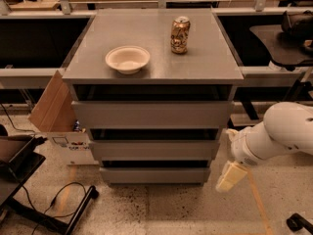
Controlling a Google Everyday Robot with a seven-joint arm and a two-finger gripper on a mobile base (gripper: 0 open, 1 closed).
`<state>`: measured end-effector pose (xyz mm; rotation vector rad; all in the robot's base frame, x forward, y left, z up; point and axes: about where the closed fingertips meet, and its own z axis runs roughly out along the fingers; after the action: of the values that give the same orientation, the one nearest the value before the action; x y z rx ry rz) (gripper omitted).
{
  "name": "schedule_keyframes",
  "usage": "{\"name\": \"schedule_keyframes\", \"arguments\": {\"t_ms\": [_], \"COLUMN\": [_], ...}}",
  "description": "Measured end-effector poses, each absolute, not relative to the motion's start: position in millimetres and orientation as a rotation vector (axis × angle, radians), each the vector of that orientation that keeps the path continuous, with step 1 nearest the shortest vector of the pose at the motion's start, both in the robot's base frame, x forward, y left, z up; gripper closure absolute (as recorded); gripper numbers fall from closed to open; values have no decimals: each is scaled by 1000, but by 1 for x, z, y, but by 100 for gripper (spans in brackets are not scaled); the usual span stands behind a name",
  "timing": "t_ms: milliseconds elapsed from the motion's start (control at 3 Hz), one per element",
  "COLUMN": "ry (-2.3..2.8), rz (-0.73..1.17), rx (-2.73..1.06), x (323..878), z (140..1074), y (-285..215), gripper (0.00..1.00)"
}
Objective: Open bottom drawer
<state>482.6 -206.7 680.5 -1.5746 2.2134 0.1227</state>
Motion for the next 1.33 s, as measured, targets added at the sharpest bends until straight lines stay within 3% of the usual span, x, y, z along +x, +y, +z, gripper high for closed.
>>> {"name": "schedule_keyframes", "arguments": {"t_ms": [333, 1333], "ry": [2213, 2312], "rz": [122, 152], "rx": [-1576, -1699], "x": [483, 482], "z": [679, 512], "y": [-206, -210], "gripper": [0, 0]}}
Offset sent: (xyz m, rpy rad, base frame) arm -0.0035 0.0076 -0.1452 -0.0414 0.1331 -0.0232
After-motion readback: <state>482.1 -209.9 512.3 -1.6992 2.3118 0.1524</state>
